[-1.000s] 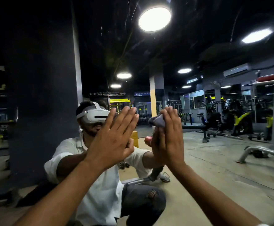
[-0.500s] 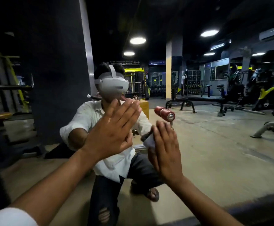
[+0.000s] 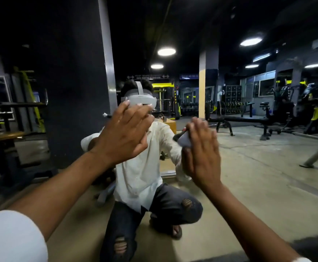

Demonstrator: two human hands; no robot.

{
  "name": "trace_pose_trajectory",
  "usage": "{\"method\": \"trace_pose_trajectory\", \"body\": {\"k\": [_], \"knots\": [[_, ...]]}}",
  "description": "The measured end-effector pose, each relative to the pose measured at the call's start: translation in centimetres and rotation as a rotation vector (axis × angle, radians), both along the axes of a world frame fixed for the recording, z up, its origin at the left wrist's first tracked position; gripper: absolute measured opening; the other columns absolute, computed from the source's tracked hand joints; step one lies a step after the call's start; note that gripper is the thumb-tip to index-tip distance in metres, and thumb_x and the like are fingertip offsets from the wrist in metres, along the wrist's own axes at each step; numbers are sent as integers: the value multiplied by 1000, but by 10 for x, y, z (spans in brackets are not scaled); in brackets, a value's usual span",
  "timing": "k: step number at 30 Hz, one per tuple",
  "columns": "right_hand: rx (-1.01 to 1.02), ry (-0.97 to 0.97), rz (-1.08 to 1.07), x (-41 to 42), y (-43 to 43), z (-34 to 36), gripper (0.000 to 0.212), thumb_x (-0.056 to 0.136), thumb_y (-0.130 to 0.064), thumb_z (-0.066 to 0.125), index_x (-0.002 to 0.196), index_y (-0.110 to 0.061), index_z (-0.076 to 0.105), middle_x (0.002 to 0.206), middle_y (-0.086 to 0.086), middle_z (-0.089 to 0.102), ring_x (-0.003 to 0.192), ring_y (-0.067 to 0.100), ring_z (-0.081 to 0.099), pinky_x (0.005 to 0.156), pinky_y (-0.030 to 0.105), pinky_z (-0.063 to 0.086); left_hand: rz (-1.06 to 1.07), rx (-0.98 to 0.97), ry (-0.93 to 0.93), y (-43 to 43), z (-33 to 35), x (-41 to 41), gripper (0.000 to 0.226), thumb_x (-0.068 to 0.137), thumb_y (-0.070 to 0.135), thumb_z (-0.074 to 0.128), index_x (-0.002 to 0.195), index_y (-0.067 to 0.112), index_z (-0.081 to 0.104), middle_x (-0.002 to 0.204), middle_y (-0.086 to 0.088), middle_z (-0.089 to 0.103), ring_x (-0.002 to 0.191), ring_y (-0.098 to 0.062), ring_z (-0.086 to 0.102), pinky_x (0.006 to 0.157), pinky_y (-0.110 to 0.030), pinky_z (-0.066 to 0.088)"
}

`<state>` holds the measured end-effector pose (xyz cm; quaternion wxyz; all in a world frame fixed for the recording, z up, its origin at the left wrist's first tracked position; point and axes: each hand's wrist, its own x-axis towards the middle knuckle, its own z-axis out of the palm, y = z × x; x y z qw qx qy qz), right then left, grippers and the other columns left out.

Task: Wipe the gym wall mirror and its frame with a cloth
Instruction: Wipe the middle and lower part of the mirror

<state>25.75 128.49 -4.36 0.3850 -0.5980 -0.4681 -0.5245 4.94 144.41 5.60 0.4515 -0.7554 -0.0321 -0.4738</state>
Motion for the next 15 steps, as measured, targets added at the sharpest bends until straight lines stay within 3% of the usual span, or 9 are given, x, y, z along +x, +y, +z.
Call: {"method": "trace_pose_trajectory", "body": {"k": [2, 4, 7, 11, 13, 15], "knots": [[234, 248, -6, 15, -5, 43, 60, 109, -26, 37, 164, -3, 27, 174, 14, 17, 163, 27, 10, 131, 55, 11, 17, -32, -57, -12, 33, 14, 65, 98, 32, 53, 156, 3, 46, 170, -19, 34, 157, -38, 33, 128, -62, 22], [287, 262, 5, 15, 2, 76, 60, 111, -28, 33, 165, -4, 23, 175, 13, 14, 163, 26, 5, 131, 54, 9, 54, -74, -107, -17, 58, 28, 74, 103, 40, 42, 167, 5, 27, 176, -17, 17, 164, -34, 16, 131, -60, 13], [160, 27, 54, 6, 17, 105, 61, 111, -25, 43, 165, -3, 23, 175, 15, 14, 163, 28, 6, 131, 53, 10, 89, -118, -140, -15, 72, 38, 79, 105, 46, 36, 169, 5, 14, 178, -16, 7, 165, -32, 6, 132, -59, 7], [-58, -282, 56, 28, 5, 135, 64, 110, -22, 52, 164, -4, 26, 174, 15, 15, 163, 27, 7, 132, 50, 11, 86, -82, -163, -11, 69, 41, 81, 105, 44, 45, 169, 4, 15, 178, -16, 8, 165, -31, 7, 131, -61, 12], [65, -183, 59, 47, -7, 154, 60, 112, -23, 47, 165, -5, 25, 175, 14, 15, 163, 26, 7, 132, 50, 10, 97, -75, -175, -12, 69, 43, 80, 104, 44, 42, 169, 4, 17, 178, -16, 9, 165, -32, 8, 131, -62, 13], [257, 67, 71, 59, -15, 171, 58, 114, -25, 40, 165, -5, 22, 175, 13, 13, 163, 26, 5, 132, 51, 10, 101, -80, -187, -12, 69, 43, 79, 104, 46, 40, 168, 4, 21, 177, -16, 12, 165, -32, 11, 130, -62, 15]]}}
